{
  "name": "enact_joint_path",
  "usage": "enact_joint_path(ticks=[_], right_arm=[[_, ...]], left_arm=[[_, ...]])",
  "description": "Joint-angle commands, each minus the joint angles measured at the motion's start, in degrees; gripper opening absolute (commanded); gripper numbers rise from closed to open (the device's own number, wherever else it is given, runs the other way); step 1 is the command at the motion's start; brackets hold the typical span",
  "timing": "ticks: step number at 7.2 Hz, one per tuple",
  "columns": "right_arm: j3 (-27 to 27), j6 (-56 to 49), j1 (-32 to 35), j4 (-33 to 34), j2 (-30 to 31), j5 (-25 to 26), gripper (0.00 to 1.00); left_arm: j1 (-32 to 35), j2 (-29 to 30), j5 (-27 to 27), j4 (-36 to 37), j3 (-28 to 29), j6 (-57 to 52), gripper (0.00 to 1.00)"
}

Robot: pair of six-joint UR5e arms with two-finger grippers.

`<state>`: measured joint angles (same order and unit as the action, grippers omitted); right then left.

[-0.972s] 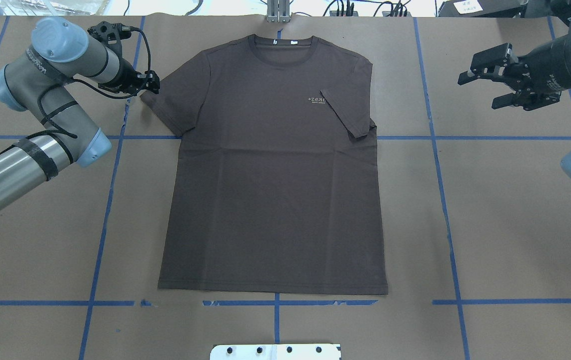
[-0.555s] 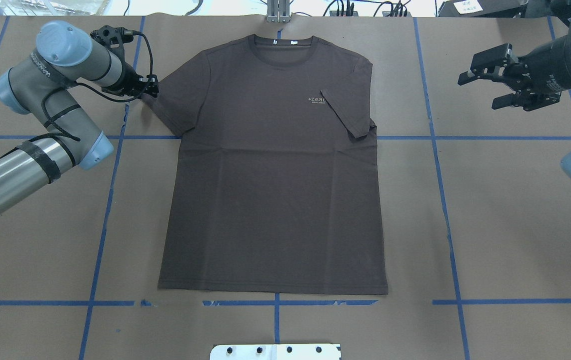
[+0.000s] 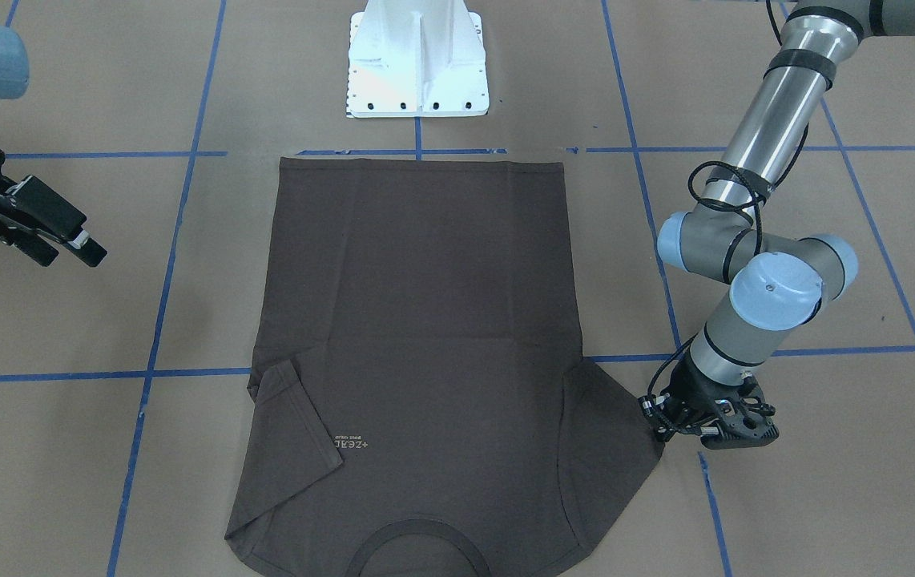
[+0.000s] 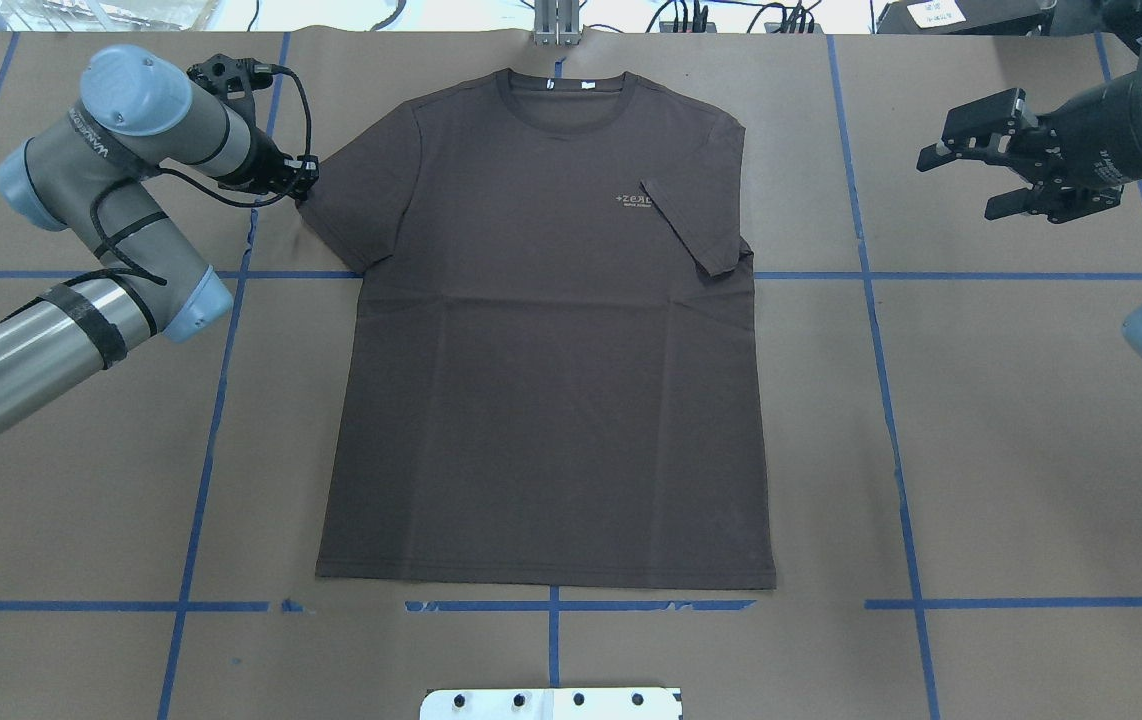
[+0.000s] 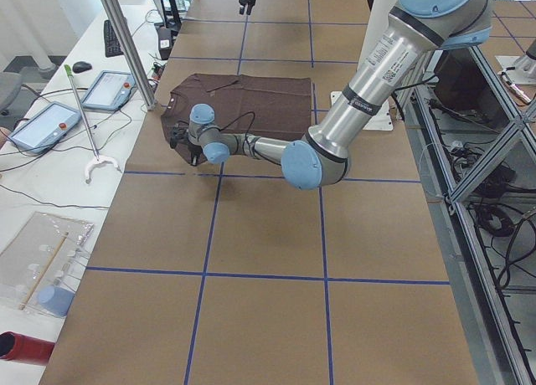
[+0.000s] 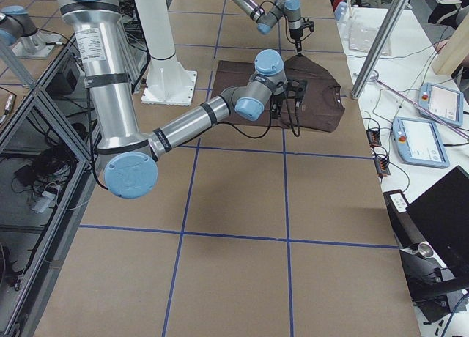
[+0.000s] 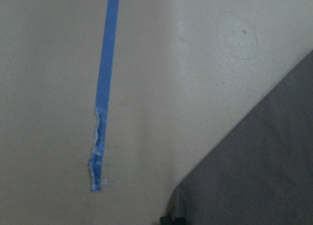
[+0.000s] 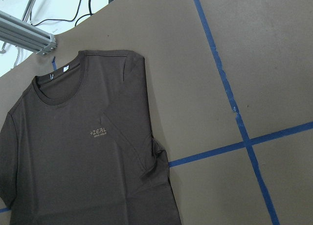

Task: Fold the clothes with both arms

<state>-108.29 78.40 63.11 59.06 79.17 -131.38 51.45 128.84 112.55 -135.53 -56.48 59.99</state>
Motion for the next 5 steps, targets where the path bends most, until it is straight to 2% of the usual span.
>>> enact_joint_path(ticks=[1, 2, 3, 4, 5], right_arm=[[-0.17, -0.09, 0.0, 0.0, -0.15, -0.02, 1.0], [-0.34, 0.0, 0.0, 0.0, -0.07, -0.02, 1.0], [-0.95, 0.0, 0.0, 0.0, 0.11, -0.02, 1.0], [-1.04, 0.0, 0.0, 0.0, 0.63, -0.11, 1.0], [-1.31, 0.0, 0.0, 0.0, 1.07, -0.02, 1.0]], left_arm=[[-0.04, 3.06, 0.47, 0.26, -0.38, 1.52, 0.0], [-0.64, 6.57, 0.57, 0.44, -0.47, 6.93, 0.0], [-5.18, 12.34, 0.39, 2.62, -0.03, 13.42, 0.0], [-7.92, 11.97, -0.65, 2.55, 1.01, 14.97, 0.0], [-8.47, 12.57, -4.14, 2.12, 1.98, 15.33, 0.0]])
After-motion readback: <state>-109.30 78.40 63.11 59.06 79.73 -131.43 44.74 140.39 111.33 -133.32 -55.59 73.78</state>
